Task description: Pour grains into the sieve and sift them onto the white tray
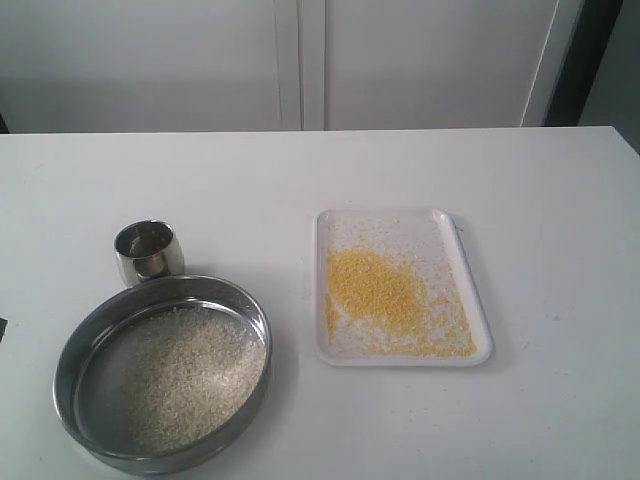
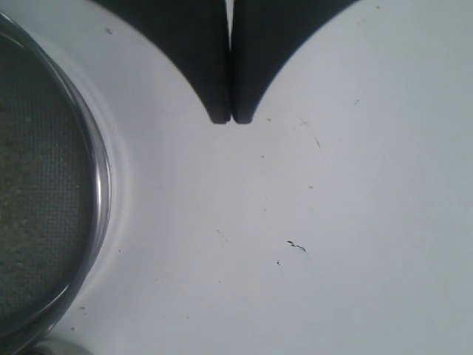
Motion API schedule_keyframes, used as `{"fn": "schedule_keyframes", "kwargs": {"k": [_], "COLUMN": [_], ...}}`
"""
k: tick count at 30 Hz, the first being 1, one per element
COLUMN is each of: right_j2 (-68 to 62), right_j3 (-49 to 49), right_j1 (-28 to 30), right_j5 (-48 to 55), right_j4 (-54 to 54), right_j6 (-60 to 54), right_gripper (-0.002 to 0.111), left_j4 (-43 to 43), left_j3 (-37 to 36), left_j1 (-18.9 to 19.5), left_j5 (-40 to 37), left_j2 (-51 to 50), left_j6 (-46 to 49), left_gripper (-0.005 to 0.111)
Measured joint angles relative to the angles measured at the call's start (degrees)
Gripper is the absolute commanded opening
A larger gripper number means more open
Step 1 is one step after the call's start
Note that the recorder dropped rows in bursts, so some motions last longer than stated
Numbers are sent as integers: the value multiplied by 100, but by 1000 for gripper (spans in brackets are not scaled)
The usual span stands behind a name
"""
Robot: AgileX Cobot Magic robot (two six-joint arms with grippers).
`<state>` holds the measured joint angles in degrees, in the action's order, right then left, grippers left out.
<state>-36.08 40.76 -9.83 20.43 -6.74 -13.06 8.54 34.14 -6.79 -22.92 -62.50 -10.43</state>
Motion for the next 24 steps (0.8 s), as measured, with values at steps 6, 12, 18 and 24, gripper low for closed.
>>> {"fn": "schedule_keyframes", "kwargs": {"k": [6,12,18,24], "right_j2": [0,0,172,705], "right_j3": [0,0,0,-111], "right_j1": [0,0,0,0], "right_j5": [0,0,0,174], "right_j4": [0,-60,93,374], "right_j6": [0,26,693,1039], "right_gripper": [0,0,0,0], "left_j4": [0,0,0,0], "left_j3": [0,0,0,0], "left_j1": [0,0,0,0], "left_j5": [0,0,0,0], "left_j2": [0,0,0,0], "left_j6": [0,0,0,0], "left_gripper": [0,0,0,0]}}
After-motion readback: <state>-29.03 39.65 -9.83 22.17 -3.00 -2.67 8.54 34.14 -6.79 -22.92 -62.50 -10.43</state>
